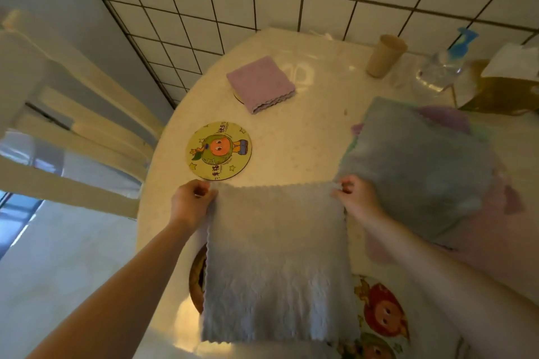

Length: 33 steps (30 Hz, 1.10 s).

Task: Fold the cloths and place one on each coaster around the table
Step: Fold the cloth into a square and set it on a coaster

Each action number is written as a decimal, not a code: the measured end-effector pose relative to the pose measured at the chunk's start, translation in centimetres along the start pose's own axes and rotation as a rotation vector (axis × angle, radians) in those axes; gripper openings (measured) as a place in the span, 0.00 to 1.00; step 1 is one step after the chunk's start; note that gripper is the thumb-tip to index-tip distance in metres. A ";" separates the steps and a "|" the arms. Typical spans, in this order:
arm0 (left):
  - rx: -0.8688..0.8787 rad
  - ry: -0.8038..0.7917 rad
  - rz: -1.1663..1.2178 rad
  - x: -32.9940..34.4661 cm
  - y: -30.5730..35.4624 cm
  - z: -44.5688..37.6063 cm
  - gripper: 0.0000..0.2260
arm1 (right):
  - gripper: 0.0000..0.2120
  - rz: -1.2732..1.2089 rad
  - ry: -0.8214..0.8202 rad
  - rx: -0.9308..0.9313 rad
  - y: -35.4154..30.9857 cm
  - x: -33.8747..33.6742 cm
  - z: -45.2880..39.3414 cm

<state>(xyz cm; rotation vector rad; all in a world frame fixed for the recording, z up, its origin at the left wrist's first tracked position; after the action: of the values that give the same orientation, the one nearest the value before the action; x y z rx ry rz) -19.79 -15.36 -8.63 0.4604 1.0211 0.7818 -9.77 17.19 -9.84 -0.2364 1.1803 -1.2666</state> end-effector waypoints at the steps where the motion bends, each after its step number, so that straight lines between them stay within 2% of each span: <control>1: 0.012 0.016 -0.028 0.1 0.0 -0.2 0.04 | 0.07 0.024 0.026 -0.039 -0.2 -0.1 -0.2; 4: 0.107 0.102 -0.144 0.5 -0.4 0.4 0.10 | 0.08 0.203 0.130 -0.179 -0.8 -0.5 0.5; 6: 0.285 0.156 -0.286 0.7 -0.8 1.9 0.15 | 0.09 0.388 0.187 -0.329 -1.0 -0.6 2.2; 8: 0.529 0.098 -0.400 1.5 -1.5 4.2 0.14 | 0.10 0.503 0.083 -0.449 -1.0 -0.3 5.1; 10: 0.773 -0.035 -0.482 2.5 -2.9 7.0 0.11 | 0.10 0.598 -0.114 -0.511 -0.1 0.5 8.7; 12: 0.945 -0.183 -0.581 3.7 -4.8 10.0 0.11 | 0.08 0.668 -0.236 -0.574 1.9 1.5 12.4; 14: 1.050 -0.263 -0.649 4.3 -6.7 12.8 0.09 | 0.08 0.722 -0.324 -0.598 4.1 2.4 15.7; 17: 1.096 -0.325 -0.697 4.2 -9.7 16.0 0.14 | 0.13 0.868 -0.314 -0.665 7.1 3.3 19.2; 20: 1.131 -0.297 -0.791 3.2 -11.7 16.9 0.19 | 0.23 0.929 -0.225 -0.682 8.1 3.4 20.7; 22: 1.154 -0.289 -0.830 2.3 -12.4 17.3 0.20 | 0.26 0.972 -0.199 -0.686 8.4 3.5 21.2; 26: 1.145 -0.298 -0.824 1.3 -13.3 17.5 0.20 | 0.23 1.021 -0.147 -0.746 8.6 3.5 21.4; 30: 1.154 -0.278 -0.830 1.8 -13.5 17.7 0.20 | 0.28 1.076 -0.140 -0.719 7.6 3.5 22.1; 33: 1.126 -0.265 -0.791 1.5 -13.0 17.7 0.20 | 0.21 0.994 -0.083 -0.647 7.9 3.6 22.3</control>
<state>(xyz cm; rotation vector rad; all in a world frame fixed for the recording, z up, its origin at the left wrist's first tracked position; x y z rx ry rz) 0.99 -22.46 -10.04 0.9839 1.1949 -0.6226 11.83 7.20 -7.58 -0.1316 1.3436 0.0049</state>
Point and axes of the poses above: each hand's wrist, its own z-axis away from the middle knuckle, its own x-axis out of the palm, y = z × x, the point moved 2 cm from there along -z, towards the middle knuckle, and after that the axes turned 5 degrees about -y, right-handed, at the moved point
